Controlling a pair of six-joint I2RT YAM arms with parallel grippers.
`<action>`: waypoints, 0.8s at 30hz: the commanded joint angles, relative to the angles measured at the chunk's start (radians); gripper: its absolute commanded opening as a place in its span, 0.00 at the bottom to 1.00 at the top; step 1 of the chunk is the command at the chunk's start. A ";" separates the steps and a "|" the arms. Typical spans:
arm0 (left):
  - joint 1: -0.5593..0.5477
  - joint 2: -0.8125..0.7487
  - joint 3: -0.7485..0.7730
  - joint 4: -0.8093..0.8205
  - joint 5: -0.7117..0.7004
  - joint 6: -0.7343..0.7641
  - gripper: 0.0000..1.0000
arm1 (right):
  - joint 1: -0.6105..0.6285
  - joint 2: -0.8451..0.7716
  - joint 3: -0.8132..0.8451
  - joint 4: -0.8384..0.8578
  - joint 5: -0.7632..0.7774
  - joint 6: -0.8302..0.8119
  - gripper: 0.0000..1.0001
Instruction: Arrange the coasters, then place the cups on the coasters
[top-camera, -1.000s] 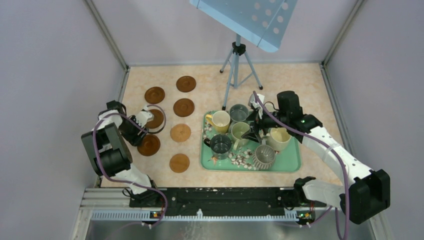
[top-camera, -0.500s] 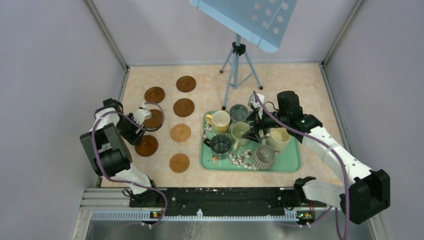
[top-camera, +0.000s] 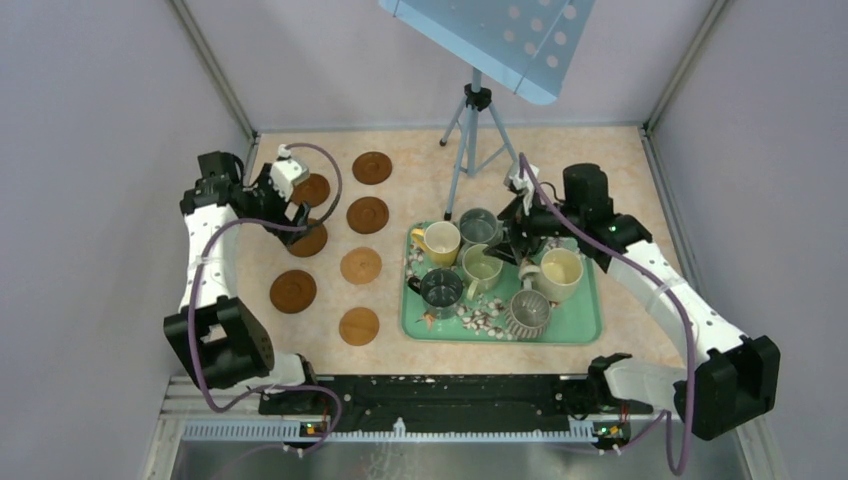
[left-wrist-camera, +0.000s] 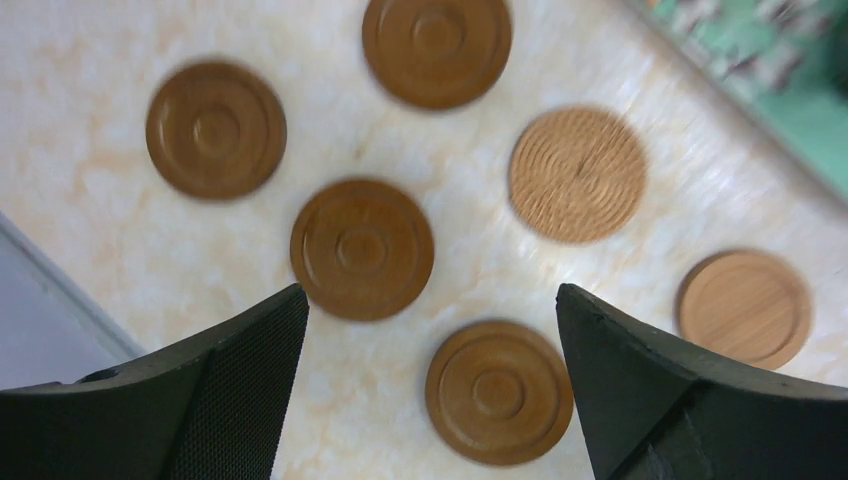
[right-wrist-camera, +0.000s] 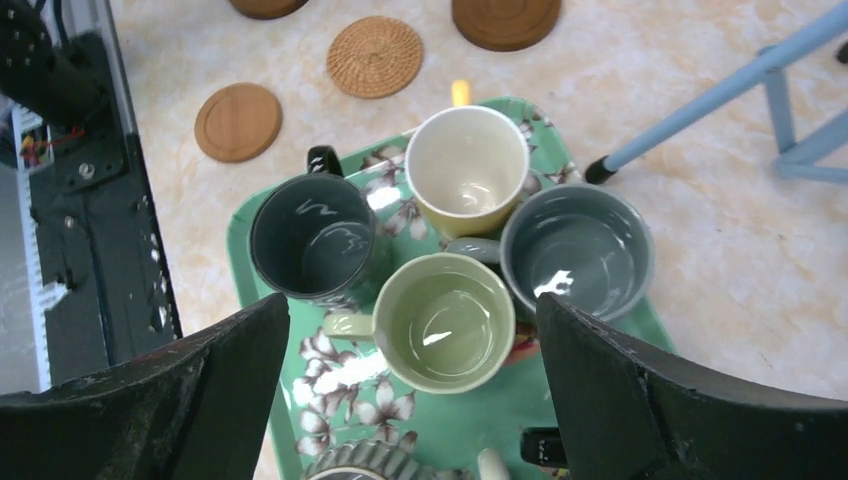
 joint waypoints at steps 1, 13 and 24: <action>-0.009 -0.055 0.073 0.008 0.315 -0.144 0.99 | -0.079 0.004 0.061 0.048 -0.025 0.102 0.92; -0.383 0.117 0.175 -0.082 0.149 0.122 0.99 | -0.360 0.061 0.019 0.104 -0.160 0.272 0.93; -0.636 0.302 0.138 0.121 0.011 0.143 0.94 | -0.499 0.105 0.033 0.077 -0.053 0.320 0.92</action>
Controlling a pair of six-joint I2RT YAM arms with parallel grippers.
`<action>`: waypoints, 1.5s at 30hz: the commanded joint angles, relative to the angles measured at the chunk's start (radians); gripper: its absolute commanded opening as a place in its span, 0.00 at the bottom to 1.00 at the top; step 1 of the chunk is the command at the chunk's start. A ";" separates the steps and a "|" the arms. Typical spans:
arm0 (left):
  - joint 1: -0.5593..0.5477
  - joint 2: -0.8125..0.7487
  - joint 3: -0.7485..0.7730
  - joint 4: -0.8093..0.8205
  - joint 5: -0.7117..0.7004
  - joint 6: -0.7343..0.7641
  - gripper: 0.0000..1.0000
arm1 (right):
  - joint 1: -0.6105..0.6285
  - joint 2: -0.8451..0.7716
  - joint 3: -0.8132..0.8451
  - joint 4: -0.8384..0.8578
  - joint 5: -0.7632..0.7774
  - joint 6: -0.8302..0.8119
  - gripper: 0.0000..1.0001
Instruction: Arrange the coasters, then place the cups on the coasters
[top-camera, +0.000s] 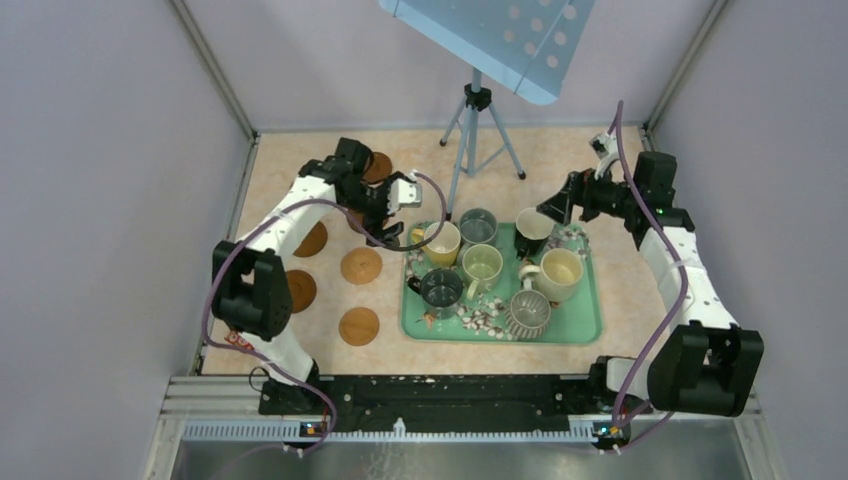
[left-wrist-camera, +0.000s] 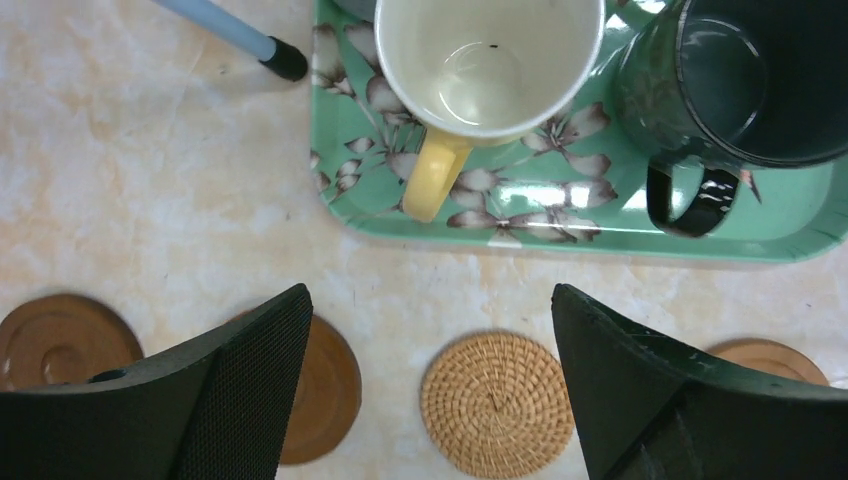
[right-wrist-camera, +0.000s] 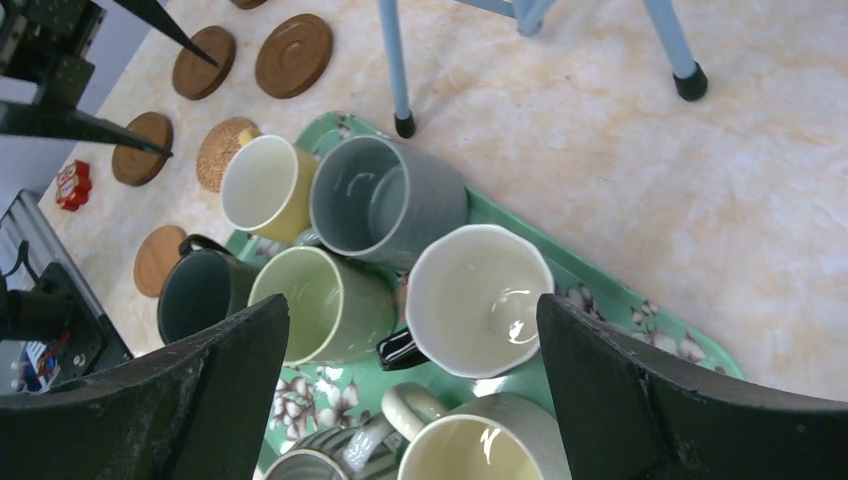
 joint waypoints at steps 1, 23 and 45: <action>-0.047 0.089 0.006 0.100 -0.045 0.012 0.94 | -0.014 0.032 0.026 0.001 0.084 0.033 0.93; -0.150 0.219 -0.036 0.210 -0.001 0.098 0.63 | -0.014 0.069 0.037 -0.002 0.247 0.111 0.94; -0.140 0.047 -0.204 0.334 0.033 -0.131 0.08 | -0.014 0.048 0.034 -0.007 0.207 0.062 0.95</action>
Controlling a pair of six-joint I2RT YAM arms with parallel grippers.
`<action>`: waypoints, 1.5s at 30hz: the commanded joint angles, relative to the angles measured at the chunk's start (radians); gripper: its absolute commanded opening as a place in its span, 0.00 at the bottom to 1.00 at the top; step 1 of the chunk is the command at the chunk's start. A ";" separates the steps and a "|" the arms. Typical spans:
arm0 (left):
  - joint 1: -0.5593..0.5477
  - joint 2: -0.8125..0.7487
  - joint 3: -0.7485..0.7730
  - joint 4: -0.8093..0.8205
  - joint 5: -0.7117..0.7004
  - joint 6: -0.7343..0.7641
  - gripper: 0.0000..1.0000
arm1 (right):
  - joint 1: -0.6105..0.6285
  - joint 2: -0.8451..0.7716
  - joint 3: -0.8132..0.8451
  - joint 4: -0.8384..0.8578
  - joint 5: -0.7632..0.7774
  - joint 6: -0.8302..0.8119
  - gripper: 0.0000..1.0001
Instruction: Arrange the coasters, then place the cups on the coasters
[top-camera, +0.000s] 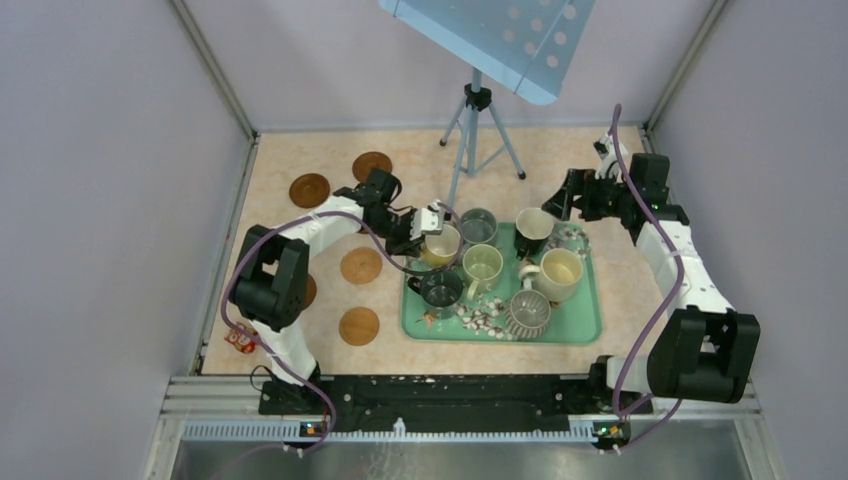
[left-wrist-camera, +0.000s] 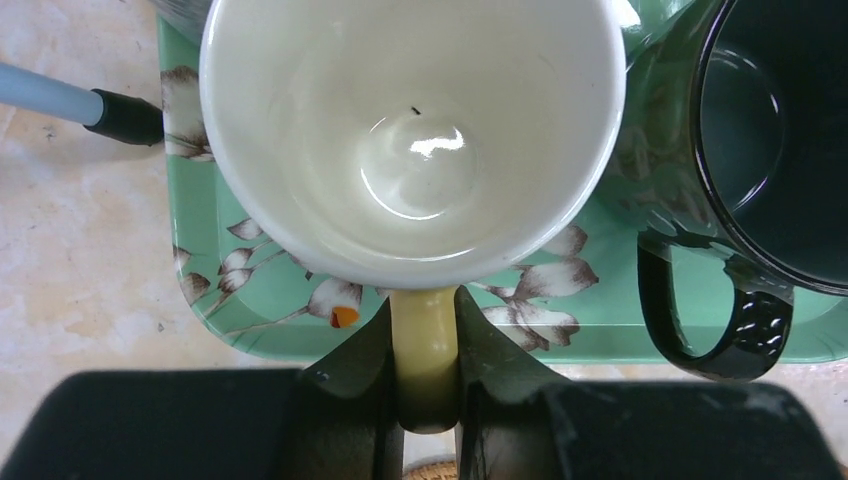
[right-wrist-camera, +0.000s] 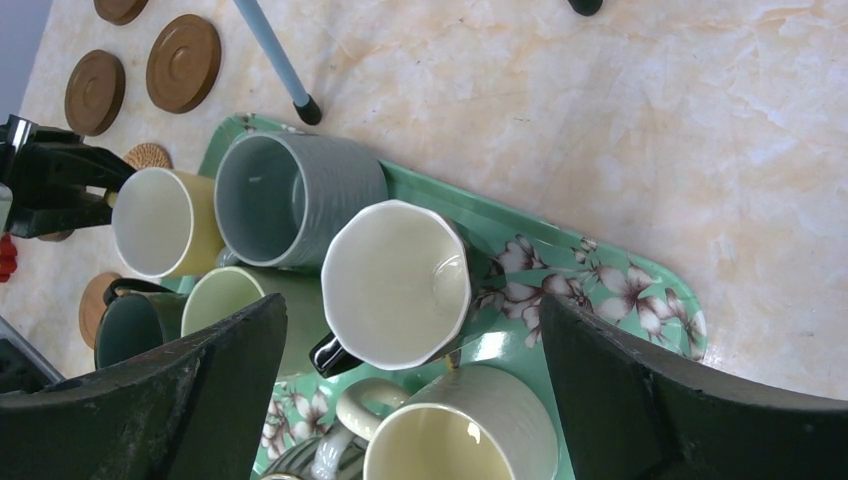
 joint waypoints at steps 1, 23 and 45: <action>0.012 -0.085 -0.005 0.036 0.052 -0.074 0.05 | -0.003 -0.018 0.033 0.018 -0.013 -0.021 0.95; 0.413 -0.259 -0.168 0.599 0.371 -0.652 0.00 | -0.003 -0.003 0.028 0.025 -0.023 -0.022 0.95; 0.514 0.135 -0.010 1.282 0.148 -0.934 0.00 | -0.003 0.039 0.026 0.027 -0.053 -0.033 0.95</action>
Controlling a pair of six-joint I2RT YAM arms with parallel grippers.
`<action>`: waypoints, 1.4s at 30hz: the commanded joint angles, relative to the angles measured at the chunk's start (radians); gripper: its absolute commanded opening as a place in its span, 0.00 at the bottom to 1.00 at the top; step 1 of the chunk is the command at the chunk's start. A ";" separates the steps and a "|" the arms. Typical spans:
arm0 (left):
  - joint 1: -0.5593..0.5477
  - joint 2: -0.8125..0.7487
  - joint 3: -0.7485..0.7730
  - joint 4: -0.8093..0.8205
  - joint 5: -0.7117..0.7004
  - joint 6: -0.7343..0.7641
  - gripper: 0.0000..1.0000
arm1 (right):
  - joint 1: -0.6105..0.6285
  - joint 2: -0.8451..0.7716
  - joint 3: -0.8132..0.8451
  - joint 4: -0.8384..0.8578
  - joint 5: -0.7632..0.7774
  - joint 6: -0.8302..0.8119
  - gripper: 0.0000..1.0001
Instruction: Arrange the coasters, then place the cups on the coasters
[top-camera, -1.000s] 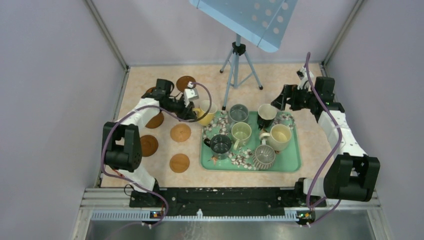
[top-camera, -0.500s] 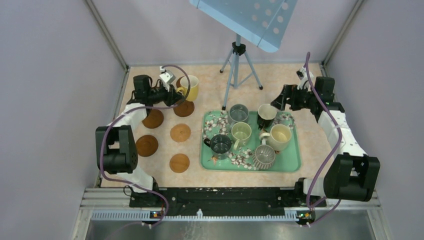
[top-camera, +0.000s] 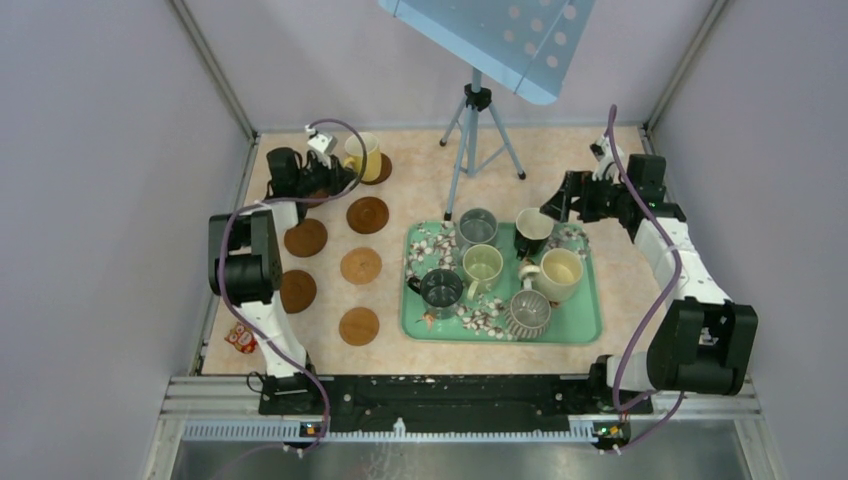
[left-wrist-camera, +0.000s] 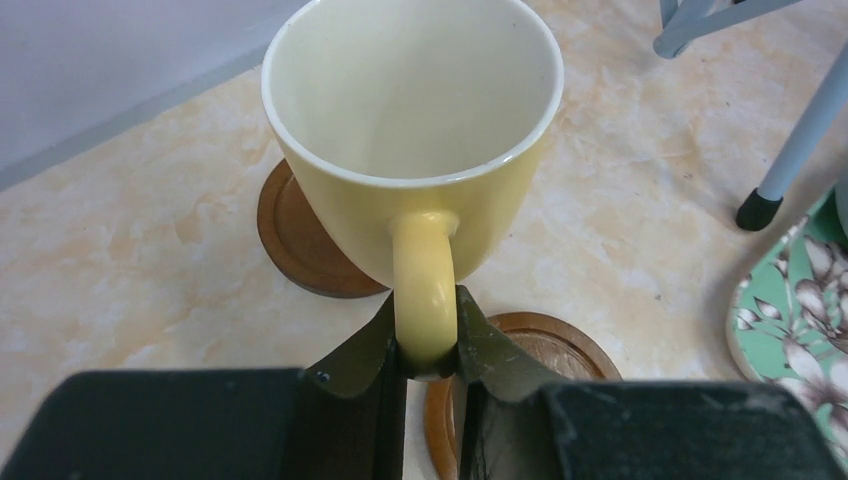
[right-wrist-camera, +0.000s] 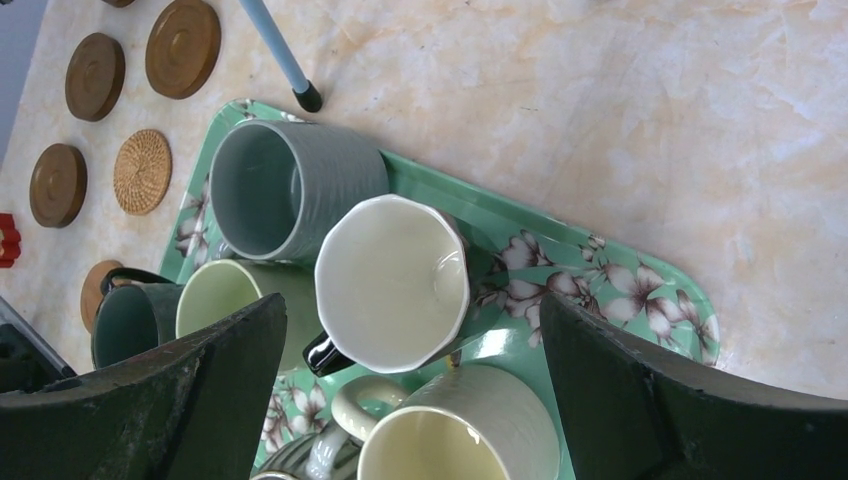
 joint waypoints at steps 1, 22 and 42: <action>-0.002 0.031 0.095 0.230 0.025 -0.029 0.00 | -0.002 0.007 0.026 0.025 -0.036 -0.016 0.95; -0.002 0.223 0.256 0.176 0.029 0.058 0.00 | -0.002 0.030 0.034 0.018 -0.063 -0.020 0.96; -0.002 0.287 0.276 0.142 0.031 0.095 0.25 | -0.002 0.047 0.040 0.016 -0.073 -0.020 0.96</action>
